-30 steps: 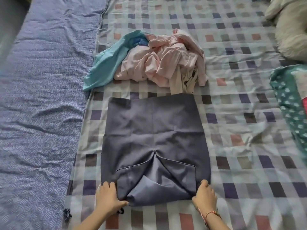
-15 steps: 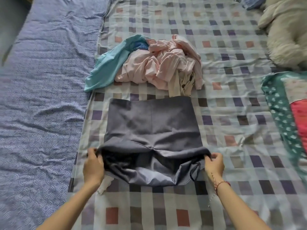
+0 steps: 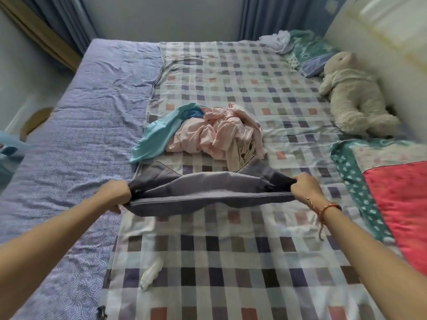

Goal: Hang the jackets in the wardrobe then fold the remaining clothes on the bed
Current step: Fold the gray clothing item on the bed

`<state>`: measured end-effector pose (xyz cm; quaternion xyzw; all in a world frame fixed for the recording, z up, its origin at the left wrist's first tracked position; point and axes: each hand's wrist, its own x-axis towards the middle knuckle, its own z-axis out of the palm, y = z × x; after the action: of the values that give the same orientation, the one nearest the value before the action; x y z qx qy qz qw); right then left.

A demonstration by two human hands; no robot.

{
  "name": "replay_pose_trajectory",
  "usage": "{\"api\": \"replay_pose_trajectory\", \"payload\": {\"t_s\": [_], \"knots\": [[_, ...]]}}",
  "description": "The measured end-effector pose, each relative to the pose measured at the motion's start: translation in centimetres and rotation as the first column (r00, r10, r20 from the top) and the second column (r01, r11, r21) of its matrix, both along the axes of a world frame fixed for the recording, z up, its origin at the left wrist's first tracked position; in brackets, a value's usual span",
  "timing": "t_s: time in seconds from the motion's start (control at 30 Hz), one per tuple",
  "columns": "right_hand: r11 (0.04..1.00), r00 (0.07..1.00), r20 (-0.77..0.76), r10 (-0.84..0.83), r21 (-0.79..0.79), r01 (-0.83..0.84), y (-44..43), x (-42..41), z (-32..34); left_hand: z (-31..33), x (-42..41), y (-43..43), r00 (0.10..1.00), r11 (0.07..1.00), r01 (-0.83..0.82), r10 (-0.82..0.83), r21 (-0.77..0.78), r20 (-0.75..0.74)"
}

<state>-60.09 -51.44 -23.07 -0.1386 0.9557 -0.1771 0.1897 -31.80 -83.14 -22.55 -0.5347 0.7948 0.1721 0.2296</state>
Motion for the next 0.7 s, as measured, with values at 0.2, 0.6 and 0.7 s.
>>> {"api": "replay_pose_trajectory", "payload": {"t_s": [0.2,0.6,0.7], "knots": [[0.884,0.975,-0.148,-0.165,-0.46,0.08,-1.0,-1.5,10.6,11.2,-1.7,-3.2,0.741,0.97,-0.221,0.101,-0.1,-0.663],[0.728,0.979,0.176,-0.106,-0.657,0.197,2.3,2.2,16.8,19.2,2.5,-1.5,0.578,0.946,-0.247,0.319,0.211,-0.751],[0.677,0.917,0.395,0.048,-0.688,0.261,2.9,2.8,16.9,19.3,3.4,-0.2,0.442,0.841,-0.242,0.54,0.484,-0.716]]}}
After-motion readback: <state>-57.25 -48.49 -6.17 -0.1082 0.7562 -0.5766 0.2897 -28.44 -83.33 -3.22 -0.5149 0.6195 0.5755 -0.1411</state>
